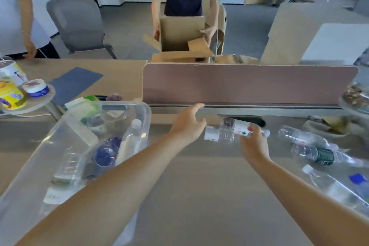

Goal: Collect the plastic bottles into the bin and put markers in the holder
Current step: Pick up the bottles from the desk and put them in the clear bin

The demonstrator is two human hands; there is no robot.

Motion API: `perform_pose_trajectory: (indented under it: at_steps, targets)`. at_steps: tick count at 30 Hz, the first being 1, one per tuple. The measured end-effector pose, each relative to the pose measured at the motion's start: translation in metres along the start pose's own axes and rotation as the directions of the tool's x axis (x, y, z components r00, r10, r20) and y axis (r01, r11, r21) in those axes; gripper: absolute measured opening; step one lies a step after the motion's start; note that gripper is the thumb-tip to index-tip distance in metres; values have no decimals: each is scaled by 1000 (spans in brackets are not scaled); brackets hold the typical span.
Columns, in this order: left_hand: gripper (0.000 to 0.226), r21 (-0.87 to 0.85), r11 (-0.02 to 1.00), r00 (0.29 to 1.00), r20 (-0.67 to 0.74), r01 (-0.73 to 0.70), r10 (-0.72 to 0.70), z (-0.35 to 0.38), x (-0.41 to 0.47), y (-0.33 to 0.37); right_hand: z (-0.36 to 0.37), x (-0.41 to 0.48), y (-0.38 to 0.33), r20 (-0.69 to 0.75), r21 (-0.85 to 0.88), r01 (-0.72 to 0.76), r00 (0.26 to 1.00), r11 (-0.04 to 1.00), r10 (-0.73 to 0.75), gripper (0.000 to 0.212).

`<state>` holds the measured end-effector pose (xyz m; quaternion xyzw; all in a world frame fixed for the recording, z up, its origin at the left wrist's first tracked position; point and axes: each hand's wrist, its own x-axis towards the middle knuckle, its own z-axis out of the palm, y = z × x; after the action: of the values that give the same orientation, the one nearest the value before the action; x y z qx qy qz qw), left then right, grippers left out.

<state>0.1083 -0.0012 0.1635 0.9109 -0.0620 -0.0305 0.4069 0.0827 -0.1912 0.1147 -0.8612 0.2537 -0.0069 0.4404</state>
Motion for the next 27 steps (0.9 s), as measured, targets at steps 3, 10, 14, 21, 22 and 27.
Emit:
perform_pose_trajectory:
  at_steps: [3,10,14,21,22,27]
  targets:
    - [51,43,999,993,115,0,-5,49,32,13,-27,25,33,-21,-26,-39,999,999,39,49]
    - [55,298,951,957,243,84,-161,144,115,-18,-52,91,72,59,-106,4,998,994,2,53]
    - [87,718,686,848,286,119,-447,177,128,-61,-59,134,88,85,-216,95,993,972,-78,52]
    - [59,666,724,862,248,179,-441,183,129,-66,-13,198,87,176,-266,163,977,950,-118,60]
    - [52,615,765,892,217,189,-396,178,129,-62,-4,208,83,191,-283,152,977,947,-100,62]
    - [43,457,872,976,41,174,-216,140,131,-21,28,231,85,479,-632,297,876,716,60,79]
